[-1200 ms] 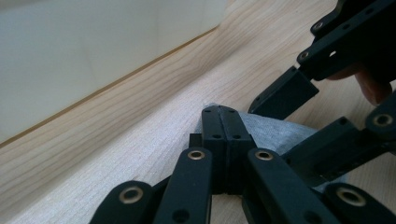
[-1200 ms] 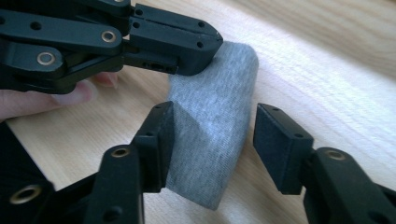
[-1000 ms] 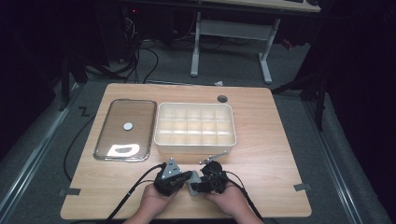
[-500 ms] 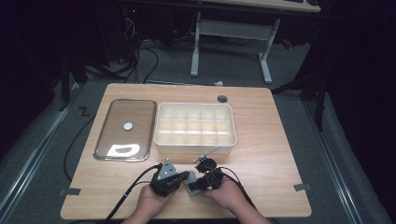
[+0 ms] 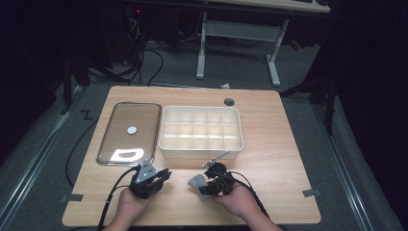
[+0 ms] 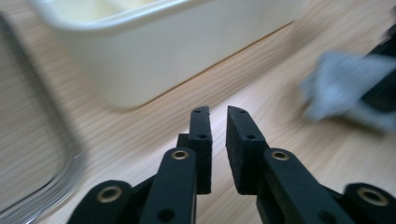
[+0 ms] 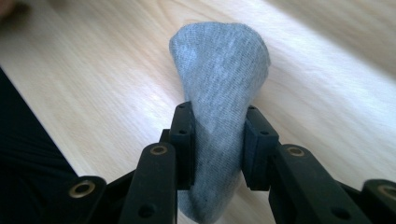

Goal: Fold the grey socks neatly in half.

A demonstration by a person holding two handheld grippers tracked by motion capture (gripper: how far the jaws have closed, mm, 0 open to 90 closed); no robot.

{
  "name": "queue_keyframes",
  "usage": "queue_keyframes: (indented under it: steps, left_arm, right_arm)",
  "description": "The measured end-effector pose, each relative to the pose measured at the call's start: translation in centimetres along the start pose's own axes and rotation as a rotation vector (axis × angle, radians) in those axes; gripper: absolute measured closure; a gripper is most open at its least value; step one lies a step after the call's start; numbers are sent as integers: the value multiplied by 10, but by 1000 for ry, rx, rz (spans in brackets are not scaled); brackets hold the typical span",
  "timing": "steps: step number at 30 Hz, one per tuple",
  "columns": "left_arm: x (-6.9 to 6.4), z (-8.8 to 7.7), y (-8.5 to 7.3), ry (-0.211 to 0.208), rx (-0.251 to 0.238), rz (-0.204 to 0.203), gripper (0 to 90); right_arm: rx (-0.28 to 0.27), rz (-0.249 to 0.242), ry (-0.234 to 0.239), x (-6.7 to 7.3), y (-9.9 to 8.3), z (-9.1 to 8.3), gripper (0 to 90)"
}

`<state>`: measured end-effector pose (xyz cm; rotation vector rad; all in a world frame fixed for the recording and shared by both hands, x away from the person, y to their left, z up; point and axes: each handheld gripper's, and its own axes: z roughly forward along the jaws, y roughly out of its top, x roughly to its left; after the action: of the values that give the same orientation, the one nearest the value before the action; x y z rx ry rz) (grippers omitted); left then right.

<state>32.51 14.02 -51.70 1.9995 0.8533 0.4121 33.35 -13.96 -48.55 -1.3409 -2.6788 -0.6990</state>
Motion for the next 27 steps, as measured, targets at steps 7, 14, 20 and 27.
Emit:
queue_keyframes:
  steps: [7,14,20,27]
  left_arm:
    - [27,-18,-19,71,25,-40,750]
    - [33,-19,-25,88,50,-41,737]
    - [34,-20,-25,93,44,-41,730]
    - [38,-22,-26,104,40,-48,728]
  right_arm:
    - [12,28,-77,-17,-6,-19,706]
    - [50,53,-163,-36,-10,-40,705]
    - [91,86,-237,-51,-15,-57,705]
    - [108,99,-295,-65,-20,-74,705]
